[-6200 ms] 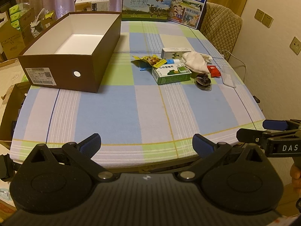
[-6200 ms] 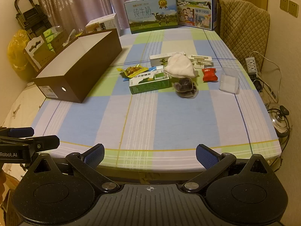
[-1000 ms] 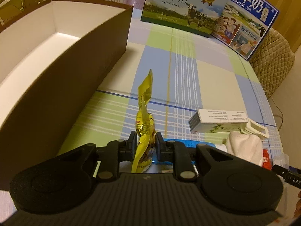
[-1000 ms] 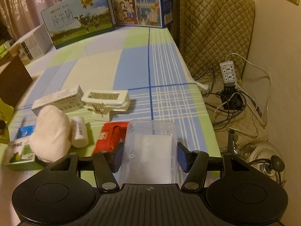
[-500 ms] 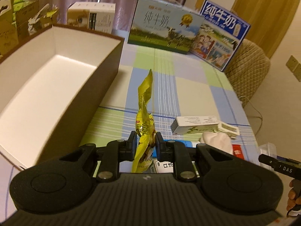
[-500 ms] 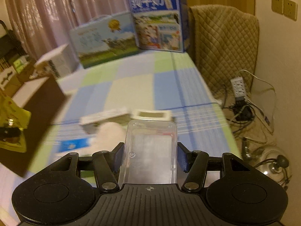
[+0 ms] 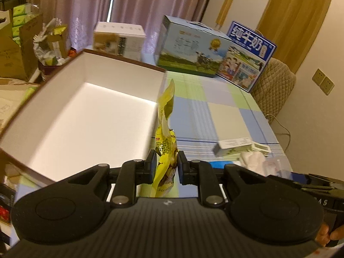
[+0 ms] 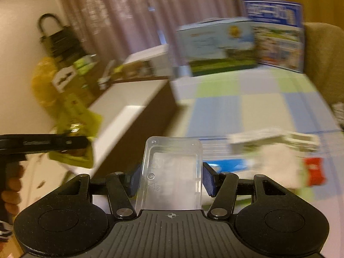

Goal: Organize objects
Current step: 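Carry the snack bag and clear tray with both tools over the open box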

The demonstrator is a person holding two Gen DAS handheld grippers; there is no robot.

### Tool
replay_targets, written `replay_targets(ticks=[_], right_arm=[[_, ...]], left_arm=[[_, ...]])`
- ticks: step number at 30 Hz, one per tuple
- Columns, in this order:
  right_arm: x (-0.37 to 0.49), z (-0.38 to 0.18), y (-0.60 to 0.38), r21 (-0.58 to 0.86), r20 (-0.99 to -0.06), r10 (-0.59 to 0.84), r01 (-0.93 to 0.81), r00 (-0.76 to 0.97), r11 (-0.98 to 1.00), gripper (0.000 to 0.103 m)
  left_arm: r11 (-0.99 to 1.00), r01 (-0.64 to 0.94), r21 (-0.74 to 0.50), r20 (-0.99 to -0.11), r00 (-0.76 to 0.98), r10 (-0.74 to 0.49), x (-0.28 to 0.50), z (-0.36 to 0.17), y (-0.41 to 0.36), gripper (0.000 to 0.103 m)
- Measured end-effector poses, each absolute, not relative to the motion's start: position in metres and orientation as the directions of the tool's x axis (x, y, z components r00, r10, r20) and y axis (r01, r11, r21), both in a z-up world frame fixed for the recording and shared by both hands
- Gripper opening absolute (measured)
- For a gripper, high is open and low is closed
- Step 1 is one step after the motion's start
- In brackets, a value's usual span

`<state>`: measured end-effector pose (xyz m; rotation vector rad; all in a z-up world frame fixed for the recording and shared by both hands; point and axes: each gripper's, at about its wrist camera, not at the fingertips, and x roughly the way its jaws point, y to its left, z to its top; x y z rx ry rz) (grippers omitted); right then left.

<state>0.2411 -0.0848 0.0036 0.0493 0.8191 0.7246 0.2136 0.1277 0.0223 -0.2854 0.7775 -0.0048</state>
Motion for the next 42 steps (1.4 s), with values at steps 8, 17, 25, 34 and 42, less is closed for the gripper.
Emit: replay_targets(ticks=[8,17,25,34,42], right_arm=[[0.234,0.004,0.013,0.298,-0.621,0.672,-0.671,0.404,0.679,0.055],[0.248,-0.006,0.087,0.278,-0.631,0.678,-0.706,0.376,0.651,0.055],[0.259,-0.028,0.122,0.261,-0.683,0.65,-0.72,0.333,0.644,0.055],[0.27,-0.052,0.142,0.236,-0.742,0.598,-0.717,0.303,0.656,0.055],[0.279,-0.061,0.147,0.223,-0.766,0.568,-0.705,0.301,0.674,0.055]], left_arm=[[0.963,-0.139,-0.232,-0.694,0.717,-0.064,0.203,0.022,0.193,0.016],[0.963,-0.172,-0.207,-0.717,0.696,-0.03,0.213,0.011,0.247,0.016],[0.964,-0.181,-0.194,-0.754,0.656,-0.029,0.229,-0.005,0.277,0.016],[0.966,-0.178,-0.189,-0.804,0.593,-0.048,0.247,-0.033,0.295,0.016],[0.971,-0.157,-0.181,-0.833,0.549,-0.067,0.259,-0.051,0.299,0.016]])
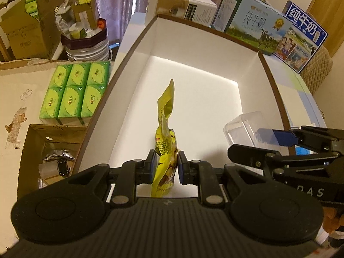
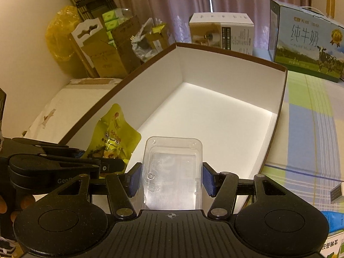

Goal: Organize objects
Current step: 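Carry the snack bag and clear tray with both tools over the open box, then lower and release the snack bag and clear tray into the box with both grippers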

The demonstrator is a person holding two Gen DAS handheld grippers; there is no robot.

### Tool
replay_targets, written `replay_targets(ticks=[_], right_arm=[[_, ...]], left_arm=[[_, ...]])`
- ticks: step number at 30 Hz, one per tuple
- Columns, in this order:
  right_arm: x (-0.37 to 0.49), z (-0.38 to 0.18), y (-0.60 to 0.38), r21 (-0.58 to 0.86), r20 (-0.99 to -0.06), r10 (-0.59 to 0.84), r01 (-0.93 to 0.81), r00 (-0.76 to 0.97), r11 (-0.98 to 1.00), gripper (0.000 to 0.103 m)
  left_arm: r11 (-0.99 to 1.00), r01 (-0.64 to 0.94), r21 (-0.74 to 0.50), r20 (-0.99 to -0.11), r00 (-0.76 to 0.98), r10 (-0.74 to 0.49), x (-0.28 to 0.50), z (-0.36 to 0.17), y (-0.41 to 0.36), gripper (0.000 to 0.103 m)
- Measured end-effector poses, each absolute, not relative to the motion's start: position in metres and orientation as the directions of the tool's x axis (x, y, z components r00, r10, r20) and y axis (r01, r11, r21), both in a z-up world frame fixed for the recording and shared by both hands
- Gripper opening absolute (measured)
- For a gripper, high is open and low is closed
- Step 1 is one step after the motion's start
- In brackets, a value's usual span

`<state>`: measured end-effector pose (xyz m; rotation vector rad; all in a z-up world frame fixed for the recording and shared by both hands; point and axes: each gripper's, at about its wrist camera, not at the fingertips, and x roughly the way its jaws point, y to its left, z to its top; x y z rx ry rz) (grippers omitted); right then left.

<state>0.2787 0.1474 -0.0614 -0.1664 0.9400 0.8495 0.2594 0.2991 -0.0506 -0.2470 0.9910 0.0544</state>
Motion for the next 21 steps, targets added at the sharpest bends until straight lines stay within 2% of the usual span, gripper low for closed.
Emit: replay_targets(ticks=[9,21], right_arm=[[0.2825,-0.064,0.1493,0.226,-0.775,0.558,-0.693,0.298,0.684,0.055],[0.2823,-0.0629,0.149,0.258,-0.759,0.586,-0.695,0.283,0.671,0.055]], left_arm=[[0.974,-0.142,-0.179,-0.851,0.519,-0.081,0.2701,-0.0584,0.2998,0.017],[0.975,-0.138,-0.173,-0.844,0.531,-0.074,0.2684,-0.0524,0.2992,0.026]])
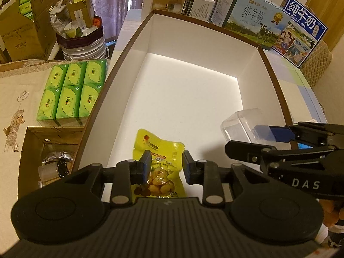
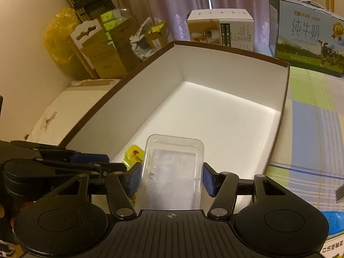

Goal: Organize objects
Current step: 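Lower and release the snack bag and clear tray into the box with both grippers, then move both tools back toward the remaining items on the table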

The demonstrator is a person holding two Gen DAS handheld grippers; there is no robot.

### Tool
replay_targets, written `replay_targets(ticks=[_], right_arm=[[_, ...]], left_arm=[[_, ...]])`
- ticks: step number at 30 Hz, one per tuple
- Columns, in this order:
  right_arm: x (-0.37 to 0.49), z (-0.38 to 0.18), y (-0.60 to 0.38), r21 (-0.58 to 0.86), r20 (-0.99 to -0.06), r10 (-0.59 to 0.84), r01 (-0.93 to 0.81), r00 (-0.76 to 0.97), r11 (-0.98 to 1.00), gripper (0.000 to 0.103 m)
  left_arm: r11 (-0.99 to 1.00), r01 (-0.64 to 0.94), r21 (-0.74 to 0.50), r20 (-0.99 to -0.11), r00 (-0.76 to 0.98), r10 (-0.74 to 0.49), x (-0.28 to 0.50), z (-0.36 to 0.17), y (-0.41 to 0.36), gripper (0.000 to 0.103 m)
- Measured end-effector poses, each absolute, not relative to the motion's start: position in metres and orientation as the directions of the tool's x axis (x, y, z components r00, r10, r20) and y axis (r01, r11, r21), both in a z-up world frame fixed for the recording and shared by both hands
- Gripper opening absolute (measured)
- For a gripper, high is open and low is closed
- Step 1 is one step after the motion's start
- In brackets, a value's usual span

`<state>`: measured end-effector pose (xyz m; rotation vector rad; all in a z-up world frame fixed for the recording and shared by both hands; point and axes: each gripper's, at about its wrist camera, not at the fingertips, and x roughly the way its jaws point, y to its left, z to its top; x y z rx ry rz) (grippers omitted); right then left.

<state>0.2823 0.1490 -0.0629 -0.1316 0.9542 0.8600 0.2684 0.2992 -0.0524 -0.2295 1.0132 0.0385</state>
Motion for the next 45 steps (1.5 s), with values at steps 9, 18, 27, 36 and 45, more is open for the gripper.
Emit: replay_targets(ticks=[9,18,27,36,45], right_arm=[[0.278,-0.055,0.14,0.267,-0.738,0.605,-0.694,0.299,0.668,0.068],[0.264,-0.036,0.113,0.274,-0.709,0.625,-0.689,0.326,0.671,0.071],[0.245,-0.021,0.09,0.288,-0.685,0.644,-0.686,0.34,0.668,0.073],[0.23,-0.014,0.063,0.296,-0.673,0.654,-0.684,0.347,0.667,0.073],[0.215,-0.013,0.03,0.307,-0.668,0.661,-0.682,0.342,0.663,0.073]], left_arm=[[0.976,-0.145,-0.161,-0.838,0.542,-0.058,0.259,-0.045,0.297,0.045],[0.978,-0.145,-0.151,-0.812,0.582,-0.04,0.245,-0.028,0.291,0.068],[0.983,-0.137,-0.125,-0.785,0.619,-0.014,0.232,-0.011,0.281,0.075],[0.985,-0.132,-0.114,-0.779,0.627,-0.006,0.214,-0.003,0.263,0.076],[0.985,-0.135,-0.108,-0.776,0.631,0.001,0.192,0.002,0.24,0.076]])
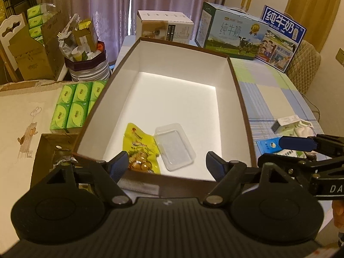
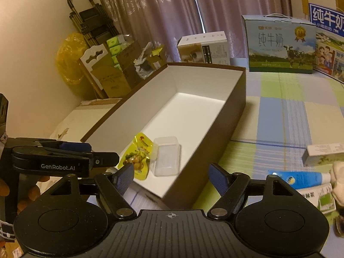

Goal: Organize objects
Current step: 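Move both tools back toward the remaining items on the table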

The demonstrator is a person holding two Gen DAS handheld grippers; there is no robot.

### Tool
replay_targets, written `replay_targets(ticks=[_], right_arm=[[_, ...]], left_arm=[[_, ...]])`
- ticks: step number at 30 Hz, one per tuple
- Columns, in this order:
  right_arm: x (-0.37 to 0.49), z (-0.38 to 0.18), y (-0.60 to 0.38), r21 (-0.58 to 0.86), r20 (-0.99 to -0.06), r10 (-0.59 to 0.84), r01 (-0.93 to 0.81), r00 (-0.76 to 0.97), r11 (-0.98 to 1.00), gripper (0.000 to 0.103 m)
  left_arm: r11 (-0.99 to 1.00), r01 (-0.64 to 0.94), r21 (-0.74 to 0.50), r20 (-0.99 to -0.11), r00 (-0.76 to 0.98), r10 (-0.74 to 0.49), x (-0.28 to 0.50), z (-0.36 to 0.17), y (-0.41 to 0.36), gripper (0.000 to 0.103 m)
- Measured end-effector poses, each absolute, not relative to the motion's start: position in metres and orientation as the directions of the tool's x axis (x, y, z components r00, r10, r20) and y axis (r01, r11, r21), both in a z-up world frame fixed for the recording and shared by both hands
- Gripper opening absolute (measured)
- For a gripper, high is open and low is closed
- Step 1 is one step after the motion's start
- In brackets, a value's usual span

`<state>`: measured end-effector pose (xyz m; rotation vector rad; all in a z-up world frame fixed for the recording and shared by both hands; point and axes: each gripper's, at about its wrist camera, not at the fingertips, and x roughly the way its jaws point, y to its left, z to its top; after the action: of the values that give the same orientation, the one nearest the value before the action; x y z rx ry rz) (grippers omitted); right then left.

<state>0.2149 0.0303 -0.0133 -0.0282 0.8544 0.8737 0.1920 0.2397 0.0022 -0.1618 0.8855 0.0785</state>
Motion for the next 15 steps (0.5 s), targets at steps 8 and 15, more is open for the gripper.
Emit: replay_targets(ticks=[8,15], right_arm=[[0.208,-0.014,-0.006,0.322,-0.672,0.666,-0.682,0.325,0.657,0.073],[0.21,-0.016,-0.04,0.332,-0.678,0.665,-0.676,0.313,0.658,0.073]], left_arm=[[0.986,-0.127,-0.111,-0.783,0.622,-0.008,0.177,0.003,0.206,0.076],[0.985,-0.131,-0.109,-0.795,0.606,-0.008,0.168,0.001,0.175,0.076]])
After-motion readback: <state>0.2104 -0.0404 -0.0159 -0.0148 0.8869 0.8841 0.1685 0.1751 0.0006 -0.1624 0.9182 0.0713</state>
